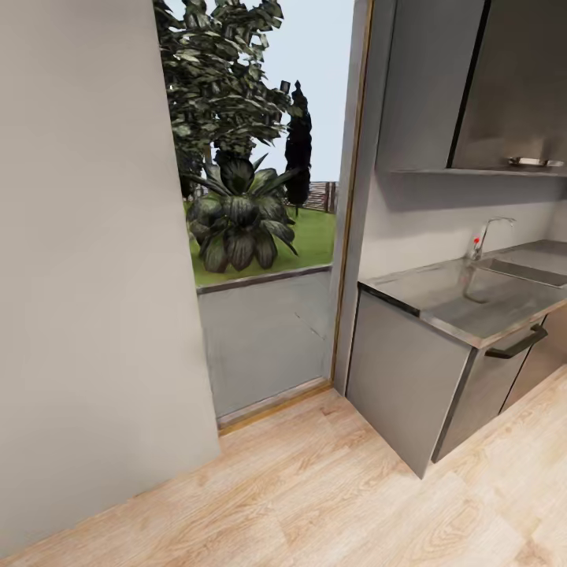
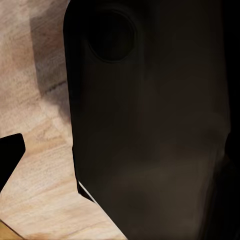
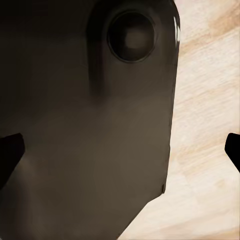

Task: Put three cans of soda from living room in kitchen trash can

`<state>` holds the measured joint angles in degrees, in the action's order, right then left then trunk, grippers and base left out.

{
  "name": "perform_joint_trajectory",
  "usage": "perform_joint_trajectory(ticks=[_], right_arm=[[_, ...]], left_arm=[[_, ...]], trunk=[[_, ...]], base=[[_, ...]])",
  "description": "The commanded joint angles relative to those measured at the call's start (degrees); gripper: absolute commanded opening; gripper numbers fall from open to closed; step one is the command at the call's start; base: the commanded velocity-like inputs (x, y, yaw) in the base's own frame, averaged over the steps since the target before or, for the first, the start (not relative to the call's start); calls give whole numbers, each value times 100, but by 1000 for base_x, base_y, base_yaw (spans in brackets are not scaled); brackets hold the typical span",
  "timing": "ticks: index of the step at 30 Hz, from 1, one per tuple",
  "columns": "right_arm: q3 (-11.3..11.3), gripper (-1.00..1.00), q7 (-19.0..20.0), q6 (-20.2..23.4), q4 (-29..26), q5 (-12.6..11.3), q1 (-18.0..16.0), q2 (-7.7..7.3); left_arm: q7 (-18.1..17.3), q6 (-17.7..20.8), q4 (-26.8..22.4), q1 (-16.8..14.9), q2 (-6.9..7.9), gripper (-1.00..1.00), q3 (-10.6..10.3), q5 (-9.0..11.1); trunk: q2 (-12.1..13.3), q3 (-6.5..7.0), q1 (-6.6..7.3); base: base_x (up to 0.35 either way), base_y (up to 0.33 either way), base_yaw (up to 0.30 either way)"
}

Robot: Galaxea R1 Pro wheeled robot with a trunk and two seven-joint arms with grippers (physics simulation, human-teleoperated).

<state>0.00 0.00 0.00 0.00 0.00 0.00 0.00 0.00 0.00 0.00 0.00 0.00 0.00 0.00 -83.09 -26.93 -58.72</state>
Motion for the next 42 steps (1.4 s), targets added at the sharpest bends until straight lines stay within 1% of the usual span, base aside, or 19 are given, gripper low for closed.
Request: perform_joint_trajectory(ticks=[1, 26, 28, 33, 42], right_arm=[[0, 100, 0, 0, 0, 0, 0, 0], [18, 100, 28, -9, 44, 18, 0, 9], [-6, 100, 1, -12, 14, -14, 0, -43], [-32, 100, -29, -16, -25, -47, 0, -113], [-30, 100, -43, -17, -42, -58, 0, -150]], left_arm=[[0, 0, 0, 0, 0, 100, 0, 0], [9, -9, -5, 0, -9, 100, 1, -9], [9, -9, -6, -13, 57, 100, 4, -9], [9, -9, -8, -28, 151, 100, 6, -9], [9, -9, -9, -35, 188, 100, 6, -9]], trunk=[[1, 0, 0], [1, 0, 0], [1, 0, 0], [1, 0, 0], [1, 0, 0]], base=[[0, 0, 0], [0, 0, 0], [0, 0, 0], [0, 0, 0], [0, 0, 0]])
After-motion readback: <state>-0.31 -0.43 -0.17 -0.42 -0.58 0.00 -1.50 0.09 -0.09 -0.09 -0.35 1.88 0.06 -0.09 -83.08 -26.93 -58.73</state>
